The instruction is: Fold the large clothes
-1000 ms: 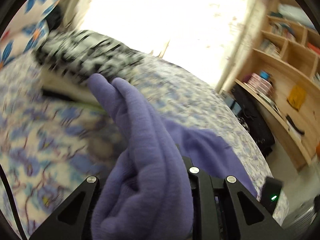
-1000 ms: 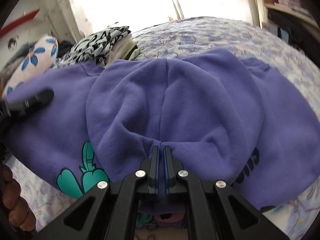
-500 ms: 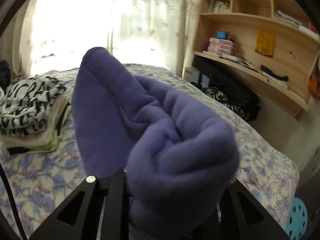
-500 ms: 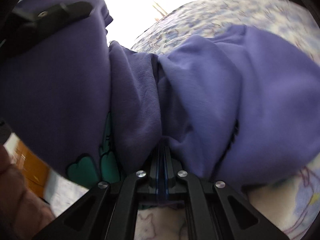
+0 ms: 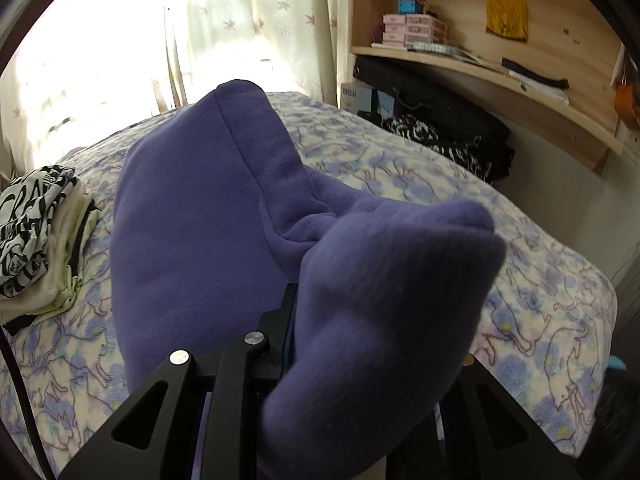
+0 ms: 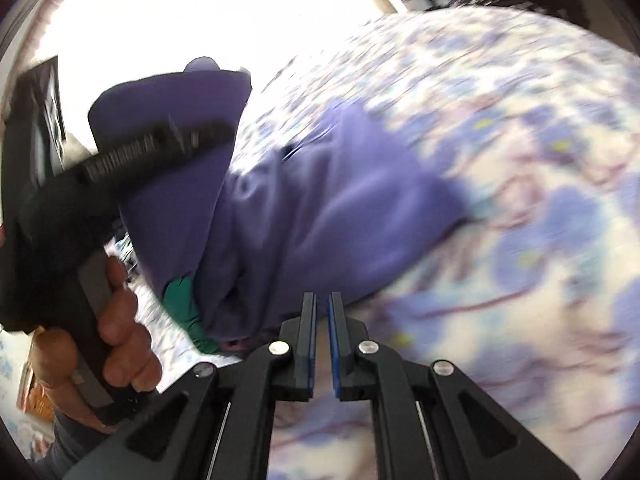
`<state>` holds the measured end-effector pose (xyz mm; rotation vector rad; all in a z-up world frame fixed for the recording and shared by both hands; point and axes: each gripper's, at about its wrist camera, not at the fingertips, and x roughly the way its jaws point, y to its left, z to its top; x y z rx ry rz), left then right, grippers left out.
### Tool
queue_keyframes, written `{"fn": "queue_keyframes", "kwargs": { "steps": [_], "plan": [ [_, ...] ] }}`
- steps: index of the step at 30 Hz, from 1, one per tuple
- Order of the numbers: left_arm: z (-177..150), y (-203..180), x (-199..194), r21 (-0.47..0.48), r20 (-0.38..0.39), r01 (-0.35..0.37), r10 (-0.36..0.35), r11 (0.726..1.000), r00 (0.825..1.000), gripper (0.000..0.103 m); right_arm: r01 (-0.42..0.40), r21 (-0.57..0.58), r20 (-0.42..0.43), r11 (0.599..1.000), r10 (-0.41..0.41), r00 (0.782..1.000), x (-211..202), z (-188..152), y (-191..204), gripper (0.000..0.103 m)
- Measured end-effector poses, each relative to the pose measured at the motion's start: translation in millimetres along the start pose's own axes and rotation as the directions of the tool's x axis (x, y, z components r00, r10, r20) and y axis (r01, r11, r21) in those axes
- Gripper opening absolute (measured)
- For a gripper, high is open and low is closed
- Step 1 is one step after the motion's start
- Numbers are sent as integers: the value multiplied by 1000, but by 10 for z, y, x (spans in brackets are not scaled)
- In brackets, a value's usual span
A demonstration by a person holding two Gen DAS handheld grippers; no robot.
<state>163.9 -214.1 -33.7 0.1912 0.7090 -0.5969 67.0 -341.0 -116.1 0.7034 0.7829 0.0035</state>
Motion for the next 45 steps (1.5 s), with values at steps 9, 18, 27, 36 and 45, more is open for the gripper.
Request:
{"fn": "queue_keyframes", "kwargs": {
  "steps": [9, 18, 27, 36, 45],
  "plan": [
    [-231, -535, 454, 160, -89, -45, 59, 986, 994, 22, 119, 52, 79, 991, -123, 989, -236, 192, -403, 6],
    [-457, -747, 671, 294, -86, -62, 91, 954, 992, 38, 112, -2, 49, 994, -111, 993, -227, 549, -467, 6],
    [-321, -458, 467, 186, -83, 170, -157, 968, 984, 81, -20, -101, 21, 995, 23, 1000, -234, 1011, -206, 26],
    [-209, -399, 345, 173, -88, 321, -310, 931, 947, 86, -128, -169, -86, 977, 115, 990, -168, 1252, 161, 27],
    [-188, -298, 127, 147, -101, 341, -329, 929, 939, 87, -129, -220, -266, 967, 68, 962, 155, 1283, 298, 33]
  ]
}}
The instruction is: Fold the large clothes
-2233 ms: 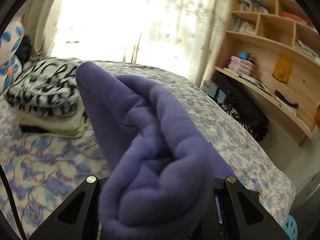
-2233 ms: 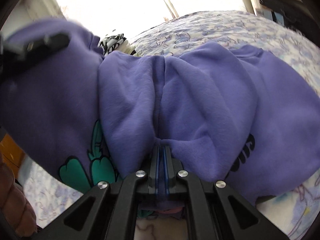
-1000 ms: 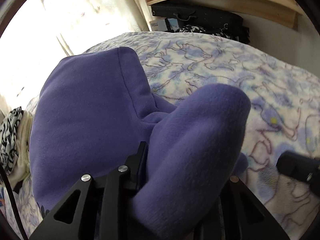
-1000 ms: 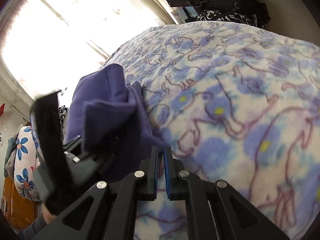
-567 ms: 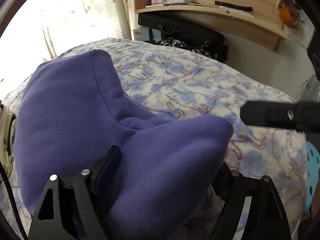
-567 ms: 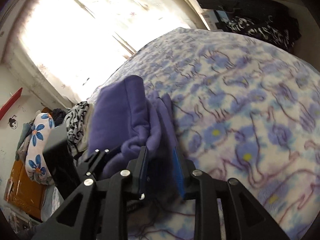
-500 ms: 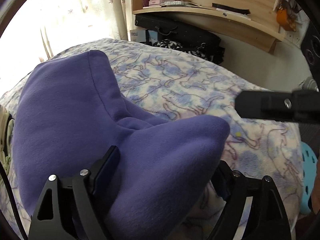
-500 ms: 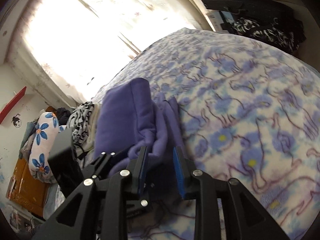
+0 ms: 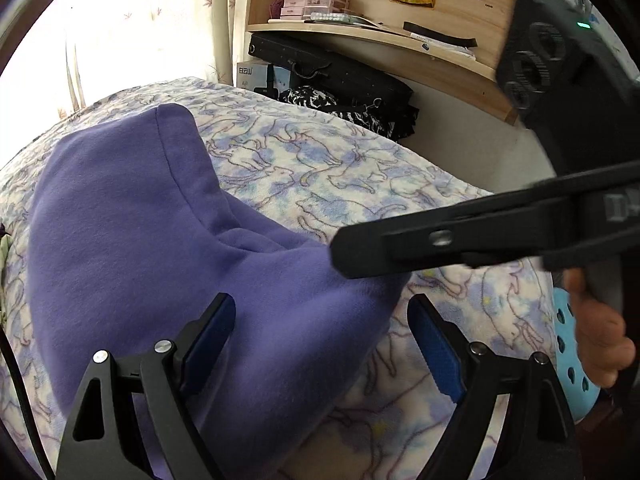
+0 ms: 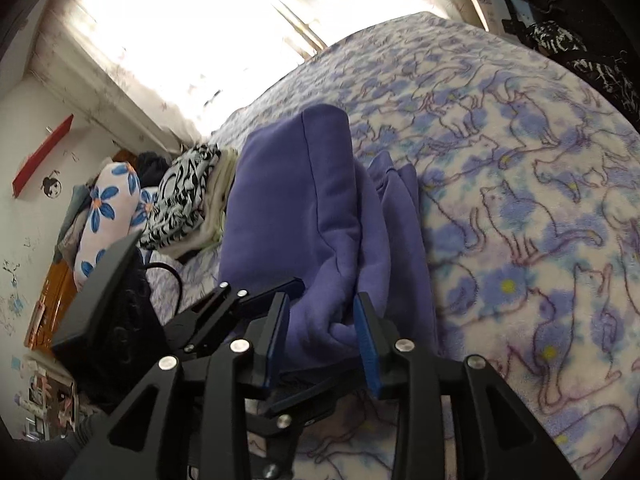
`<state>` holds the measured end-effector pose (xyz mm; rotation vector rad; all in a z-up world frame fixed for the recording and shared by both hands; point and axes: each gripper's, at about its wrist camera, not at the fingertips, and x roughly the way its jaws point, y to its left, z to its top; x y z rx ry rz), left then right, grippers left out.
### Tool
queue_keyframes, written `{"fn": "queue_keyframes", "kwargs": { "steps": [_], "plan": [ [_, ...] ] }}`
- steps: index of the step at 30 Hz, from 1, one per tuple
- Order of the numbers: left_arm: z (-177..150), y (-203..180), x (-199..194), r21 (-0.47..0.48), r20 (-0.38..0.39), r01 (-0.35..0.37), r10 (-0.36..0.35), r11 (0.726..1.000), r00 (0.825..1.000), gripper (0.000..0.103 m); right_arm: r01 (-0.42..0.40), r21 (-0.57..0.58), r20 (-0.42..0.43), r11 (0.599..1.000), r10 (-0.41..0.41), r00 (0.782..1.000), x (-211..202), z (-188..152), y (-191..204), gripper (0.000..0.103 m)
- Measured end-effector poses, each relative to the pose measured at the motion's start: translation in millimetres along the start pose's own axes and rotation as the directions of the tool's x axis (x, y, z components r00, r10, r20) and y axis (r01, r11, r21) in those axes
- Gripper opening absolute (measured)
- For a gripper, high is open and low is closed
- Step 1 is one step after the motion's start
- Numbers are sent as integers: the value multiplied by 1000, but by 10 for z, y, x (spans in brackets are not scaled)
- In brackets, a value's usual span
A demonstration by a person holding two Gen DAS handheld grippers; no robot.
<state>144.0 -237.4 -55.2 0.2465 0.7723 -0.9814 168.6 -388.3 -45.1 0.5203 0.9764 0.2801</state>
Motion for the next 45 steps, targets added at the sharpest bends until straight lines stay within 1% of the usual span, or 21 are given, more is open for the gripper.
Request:
{"fn": "queue_keyframes", "kwargs": {
  "steps": [4, 8, 10, 13, 15, 17, 18, 19, 20, 21, 23, 27, 28, 29, 30, 32, 35, 37, 39, 42, 45],
  "plan": [
    [-56, -6, -229, 28, -1, -19, 19, 999, 1000, 87, 17, -4, -41, 1000, -17, 999, 78, 8, -26, 33],
    [-112, 139, -584, 14, 30, -33, 32, 999, 999, 87, 19, -1, -70, 1000, -19, 997, 107, -14, -44, 33],
    [-128, 286, -723, -16, 50, -57, 57, 998, 997, 87, 17, -1, -81, 1000, -17, 997, 120, -12, -52, 33],
    [-160, 667, -873, -109, 64, -100, 108, 989, 992, 86, 2, 5, -98, 1000, -2, 995, 174, 22, -60, 33],
    [-185, 984, -892, -202, 52, -130, 143, 971, 988, 86, -16, 15, -118, 1000, 18, 993, 239, 67, -75, 33],
    [-223, 1330, -845, -304, 24, -127, 141, 944, 990, 86, -35, 14, -140, 999, 36, 989, 317, 117, -80, 34],
    [-250, 1520, -789, -358, 3, -125, 136, 925, 991, 84, -45, 15, -155, 999, 47, 987, 377, 152, -83, 38],
    [-268, 1621, -749, -381, -8, -124, 131, 916, 991, 82, -51, 17, -163, 999, 53, 985, 425, 178, -86, 42],
    [-289, 1744, -686, -411, -25, -125, 126, 903, 992, 79, -55, 21, -174, 998, 58, 983, 499, 220, -97, 43],
    [-313, 1858, -650, -444, -13, -86, 89, 892, 996, 79, -55, 25, -184, 998, 59, 981, 556, 250, -107, 44],
    [-336, 1975, -613, -485, 7, -55, 67, 873, 998, 79, -53, 41, -204, 998, 61, 977, 697, 315, -141, 44],
    [-344, 2062, -524, -522, 21, -11, 26, 853, 999, 79, -82, 80, -231, 993, 98, 968, 943, 375, -200, 44],
    [-335, 2051, -511, -522, 18, -10, 23, 853, 1000, 79, -86, 80, -228, 993, 102, 968, 981, 375, -204, 43],
    [-317, 2039, -505, -519, 16, -14, 26, 854, 1000, 79, -74, 64, -207, 995, 86, 975, 1000, 366, -196, 38],
    [-296, 2024, -504, -516, 14, -19, 31, 857, 999, 79, -56, 45, -191, 997, 64, 979, 995, 357, -183, 18],
    [-246, 2023, -486, -505, 6, -32, 41, 863, 999, 79, -55, 16, -138, 998, 57, 989, 886, 328, -151, 16],
    [-152, 1994, -460, -487, -5, -37, 39, 872, 999, 79, -56, -27, -19, 998, 56, 998, 520, 274, -126, 15],
    [-69, 1936, -422, -466, -10, -37, 36, 884, 999, 78, -52, -13, 65, 999, 52, 996, 179, 207, -190, 14],
    [35, 1812, -346, -430, -29, -58, 51, 901, 998, 78, -23, 17, 103, 1000, 21, 994, -7, 147, -302, 14],
    [134, 1650, -190, -400, -66, -90, 70, 912, 995, 78, 7, 70, 83, 998, -12, 996, -30, 33, -519, 14],
    [199, 1509, -29, -369, -126, -196, 159, 909, 979, 78, 11, 129, 32, 992, -15, 999, 169, -25, -685, 14]
  ]
}}
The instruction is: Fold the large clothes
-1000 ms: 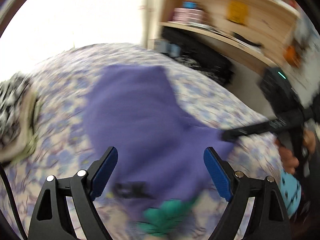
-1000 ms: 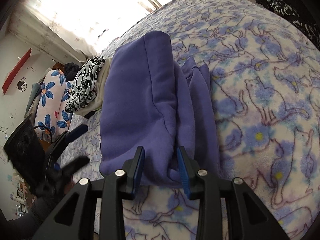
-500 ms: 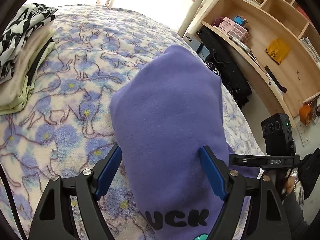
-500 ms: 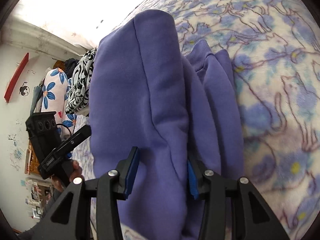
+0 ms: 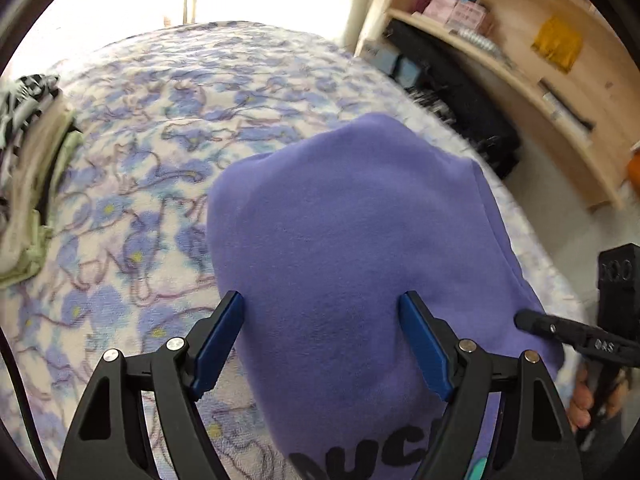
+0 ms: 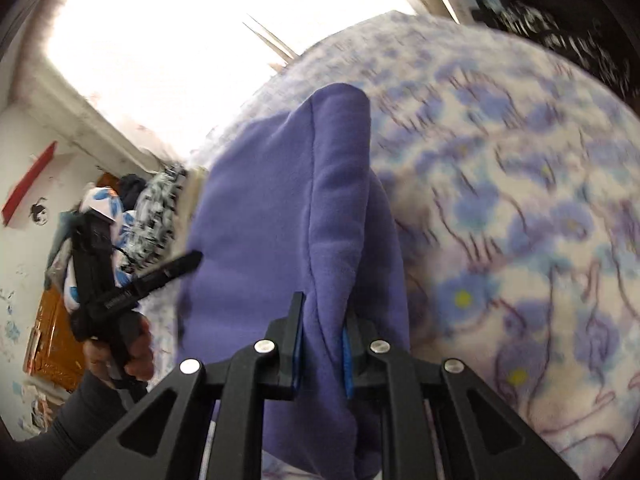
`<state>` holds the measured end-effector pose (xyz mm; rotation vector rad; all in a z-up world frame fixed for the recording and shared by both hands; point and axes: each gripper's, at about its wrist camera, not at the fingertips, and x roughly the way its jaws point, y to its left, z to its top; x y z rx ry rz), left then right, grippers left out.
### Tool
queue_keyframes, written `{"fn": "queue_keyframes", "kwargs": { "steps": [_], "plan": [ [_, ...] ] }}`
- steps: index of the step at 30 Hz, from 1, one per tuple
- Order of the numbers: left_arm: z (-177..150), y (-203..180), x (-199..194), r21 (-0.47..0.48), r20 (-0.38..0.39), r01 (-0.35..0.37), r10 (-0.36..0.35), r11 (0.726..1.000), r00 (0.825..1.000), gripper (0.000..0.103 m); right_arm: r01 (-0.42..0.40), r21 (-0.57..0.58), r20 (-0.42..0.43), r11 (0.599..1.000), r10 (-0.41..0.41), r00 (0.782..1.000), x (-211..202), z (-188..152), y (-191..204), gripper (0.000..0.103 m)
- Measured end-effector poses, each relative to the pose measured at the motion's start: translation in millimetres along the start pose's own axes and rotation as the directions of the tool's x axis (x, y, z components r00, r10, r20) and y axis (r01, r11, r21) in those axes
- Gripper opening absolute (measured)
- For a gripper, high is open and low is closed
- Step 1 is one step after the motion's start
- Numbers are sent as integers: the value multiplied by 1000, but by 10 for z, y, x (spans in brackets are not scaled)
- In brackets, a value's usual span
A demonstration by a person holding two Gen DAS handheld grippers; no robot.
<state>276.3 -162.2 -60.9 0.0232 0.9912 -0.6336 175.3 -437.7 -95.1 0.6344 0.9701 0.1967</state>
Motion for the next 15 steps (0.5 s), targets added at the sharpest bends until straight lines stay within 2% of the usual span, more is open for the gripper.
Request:
{"fn": "queue_keyframes", "kwargs": {
  "steps": [2, 4, 8, 10, 13, 15],
  "plan": [
    [10, -38, -19, -4, 4, -24, 24, 1000, 1000, 77, -11, 21, -18, 1000, 12, 1000, 136, 1, -42, 14],
    [19, -32, -101, 0, 12, -23, 23, 1000, 1000, 73, -20, 4, -26, 1000, 20, 999, 253, 29, 6, 14],
    [57, 9, -216, 31, 26, -58, 58, 998, 998, 73, -74, -48, -41, 996, 72, 997, 445, 85, 177, 14],
    [79, 39, -174, 40, 21, -84, 84, 996, 996, 73, -60, -65, -47, 996, 57, 997, 528, 101, 228, 14],
    [95, 73, -83, 11, -1, -62, 62, 998, 998, 73, -49, -26, -47, 998, 48, 998, 571, 146, 142, 14],
    [116, 43, -52, 10, 0, -54, 54, 998, 999, 73, -61, 0, -13, 998, 61, 998, 463, 159, 50, 14]
  ]
}}
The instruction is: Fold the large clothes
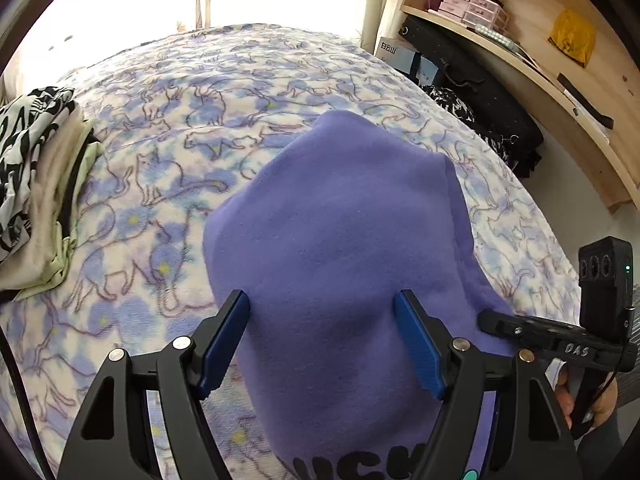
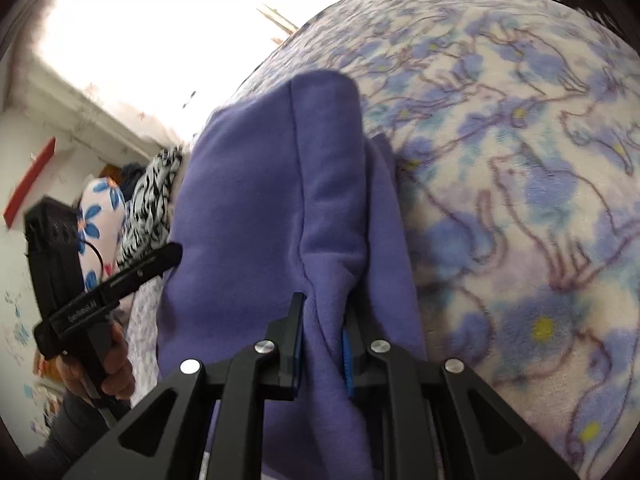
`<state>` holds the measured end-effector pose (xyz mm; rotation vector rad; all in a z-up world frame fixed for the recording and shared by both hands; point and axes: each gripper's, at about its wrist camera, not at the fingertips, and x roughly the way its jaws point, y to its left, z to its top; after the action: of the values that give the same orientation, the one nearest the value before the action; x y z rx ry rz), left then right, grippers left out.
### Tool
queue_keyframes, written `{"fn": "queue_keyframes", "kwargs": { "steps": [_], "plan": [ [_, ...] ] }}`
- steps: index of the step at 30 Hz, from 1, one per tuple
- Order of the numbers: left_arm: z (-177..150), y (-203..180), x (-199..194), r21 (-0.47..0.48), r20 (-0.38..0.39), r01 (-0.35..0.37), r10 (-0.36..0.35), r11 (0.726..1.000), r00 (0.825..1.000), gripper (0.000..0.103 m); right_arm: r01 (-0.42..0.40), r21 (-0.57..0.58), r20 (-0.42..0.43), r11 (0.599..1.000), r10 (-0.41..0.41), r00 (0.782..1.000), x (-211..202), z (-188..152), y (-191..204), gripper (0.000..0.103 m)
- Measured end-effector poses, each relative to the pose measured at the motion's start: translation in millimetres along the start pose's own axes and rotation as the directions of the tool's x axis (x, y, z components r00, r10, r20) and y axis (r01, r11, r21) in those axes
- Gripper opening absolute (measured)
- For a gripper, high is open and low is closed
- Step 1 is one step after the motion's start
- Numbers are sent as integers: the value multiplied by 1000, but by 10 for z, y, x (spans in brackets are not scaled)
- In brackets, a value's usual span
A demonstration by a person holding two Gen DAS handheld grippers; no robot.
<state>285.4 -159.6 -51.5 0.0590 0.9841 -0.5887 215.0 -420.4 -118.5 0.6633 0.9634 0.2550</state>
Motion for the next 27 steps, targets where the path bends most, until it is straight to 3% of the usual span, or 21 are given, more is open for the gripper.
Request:
{"fn": "queue_keyframes", "kwargs": {
  "steps": [3, 5, 7, 10, 14, 17, 20, 23, 26, 27],
  "plan": [
    [15, -119, 121, 47, -7, -36, 37, 998, 999, 77, 18, 17, 2, 1000, -18, 1000, -30, -28, -114, 14],
    [8, -214, 261, 94, -30, -103, 106, 990, 994, 80, 50, 26, -36, 998, -49, 998, 111, -80, -186, 15],
    [12, -225, 343, 88, -42, -128, 132, 988, 990, 85, 50, 61, -41, 997, -48, 998, 174, -96, -253, 16],
    [42, -127, 383, 27, -69, -106, 108, 994, 992, 90, 62, 58, -49, 996, -59, 997, 127, -67, -208, 18],
    [49, -26, 338, -12, -80, -56, 55, 998, 995, 90, 219, -91, -16, 971, -222, 975, -42, 78, 183, 24],
    [60, 45, 298, -36, -79, -10, 7, 999, 997, 90, 227, -151, 34, 962, -224, 974, -110, 236, 416, 27],
    [79, 114, 281, -63, -82, 29, -34, 998, 996, 90, 234, -159, 83, 959, -224, 971, -51, 496, 569, 37],
    [105, 143, 240, -69, -82, 46, -51, 997, 995, 87, 193, -105, 103, 975, -183, 978, 83, 733, 576, 37],
    [178, 182, 79, -69, -49, 60, -64, 996, 997, 74, 151, -90, 117, 984, -141, 983, 240, 893, 653, 37],
    [217, 206, 6, -71, -23, 63, -65, 995, 998, 65, 153, -95, 115, 984, -142, 983, 290, 919, 685, 37]
  ]
}}
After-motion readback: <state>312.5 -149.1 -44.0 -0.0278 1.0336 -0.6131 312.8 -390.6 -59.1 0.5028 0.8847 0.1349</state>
